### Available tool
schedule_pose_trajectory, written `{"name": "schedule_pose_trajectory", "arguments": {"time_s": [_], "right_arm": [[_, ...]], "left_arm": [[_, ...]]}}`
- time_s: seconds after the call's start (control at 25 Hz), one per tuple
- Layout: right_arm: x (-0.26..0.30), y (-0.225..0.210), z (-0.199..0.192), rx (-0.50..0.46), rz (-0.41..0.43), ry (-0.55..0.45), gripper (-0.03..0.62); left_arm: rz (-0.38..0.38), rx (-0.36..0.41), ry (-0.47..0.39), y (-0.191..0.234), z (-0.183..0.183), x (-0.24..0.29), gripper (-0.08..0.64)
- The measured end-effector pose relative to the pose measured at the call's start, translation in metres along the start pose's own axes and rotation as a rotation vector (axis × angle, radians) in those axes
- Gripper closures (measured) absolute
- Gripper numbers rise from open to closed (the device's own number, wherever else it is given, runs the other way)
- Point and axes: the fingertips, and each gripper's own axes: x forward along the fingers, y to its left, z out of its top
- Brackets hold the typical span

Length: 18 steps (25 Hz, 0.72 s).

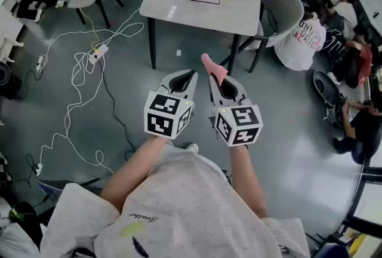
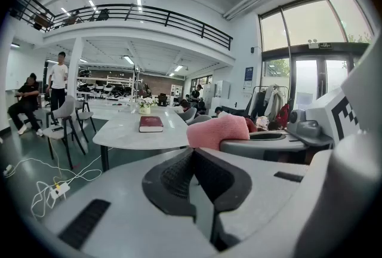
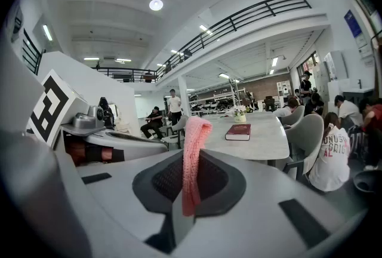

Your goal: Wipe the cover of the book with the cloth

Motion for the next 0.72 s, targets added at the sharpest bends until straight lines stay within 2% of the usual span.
{"name": "schedule_pose_trajectory", "arguments": {"time_s": [0.36,0.72], "right_arm": [[0.003,-0.015,-0.003,0.015,0.001,0.001,0.572],[0.040,-0.034,0.005,0.012,-0.006,0.027,0.572]], "left_arm": [[-0.020,-0.003,0.013,-0.006,0.001,0.018,0.552],[-0.027,-0.033,0.013,0.022,0.013,0.050,0.552]]}}
